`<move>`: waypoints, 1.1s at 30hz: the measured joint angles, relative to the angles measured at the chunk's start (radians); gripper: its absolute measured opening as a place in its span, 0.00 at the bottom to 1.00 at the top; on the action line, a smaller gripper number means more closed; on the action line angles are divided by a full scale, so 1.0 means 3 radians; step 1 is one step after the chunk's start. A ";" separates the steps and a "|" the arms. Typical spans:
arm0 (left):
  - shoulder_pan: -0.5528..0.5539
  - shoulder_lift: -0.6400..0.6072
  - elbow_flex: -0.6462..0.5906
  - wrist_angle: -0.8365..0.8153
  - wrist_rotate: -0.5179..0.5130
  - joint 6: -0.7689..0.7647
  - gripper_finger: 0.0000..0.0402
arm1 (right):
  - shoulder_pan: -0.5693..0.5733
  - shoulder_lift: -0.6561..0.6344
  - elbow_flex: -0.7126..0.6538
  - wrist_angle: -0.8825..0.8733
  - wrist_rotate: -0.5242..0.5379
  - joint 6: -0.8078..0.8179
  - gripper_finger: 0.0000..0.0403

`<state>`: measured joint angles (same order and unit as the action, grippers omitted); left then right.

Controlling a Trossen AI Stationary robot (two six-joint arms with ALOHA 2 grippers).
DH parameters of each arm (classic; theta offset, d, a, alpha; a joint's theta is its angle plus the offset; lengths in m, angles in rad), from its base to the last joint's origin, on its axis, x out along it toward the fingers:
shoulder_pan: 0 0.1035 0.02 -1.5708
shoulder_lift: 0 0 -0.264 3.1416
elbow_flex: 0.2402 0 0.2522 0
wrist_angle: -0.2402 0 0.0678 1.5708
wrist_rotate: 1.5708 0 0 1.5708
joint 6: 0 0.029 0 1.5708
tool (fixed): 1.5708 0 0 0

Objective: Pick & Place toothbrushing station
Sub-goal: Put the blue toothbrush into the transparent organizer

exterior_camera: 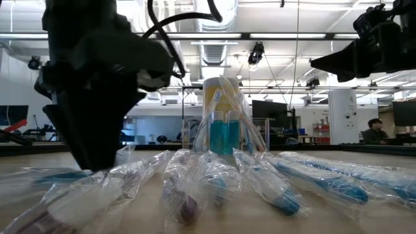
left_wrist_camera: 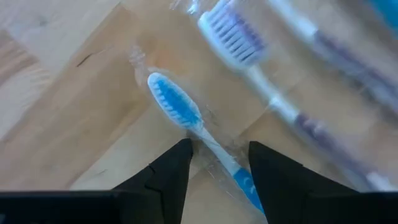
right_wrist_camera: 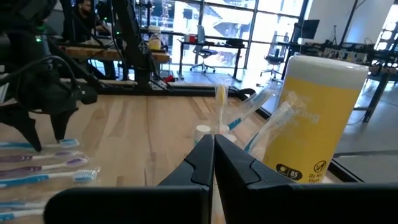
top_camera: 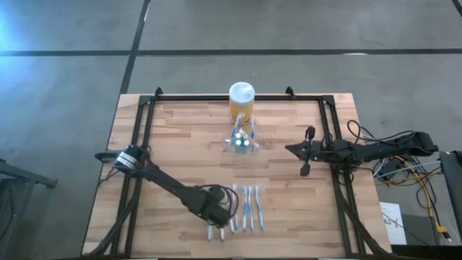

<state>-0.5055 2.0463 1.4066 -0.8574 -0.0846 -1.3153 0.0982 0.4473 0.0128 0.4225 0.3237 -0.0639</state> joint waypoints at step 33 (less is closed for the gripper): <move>-0.0031 -0.0928 -0.0094 -0.0720 -0.0832 0.0898 0.01 | -0.0004 0.0001 0.0000 0.0097 0.0004 -0.0175 0.02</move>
<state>-0.5149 1.7678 1.3785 -1.0733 -0.3344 -1.0458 0.0971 0.4477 0.0128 0.4515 0.3248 -0.1165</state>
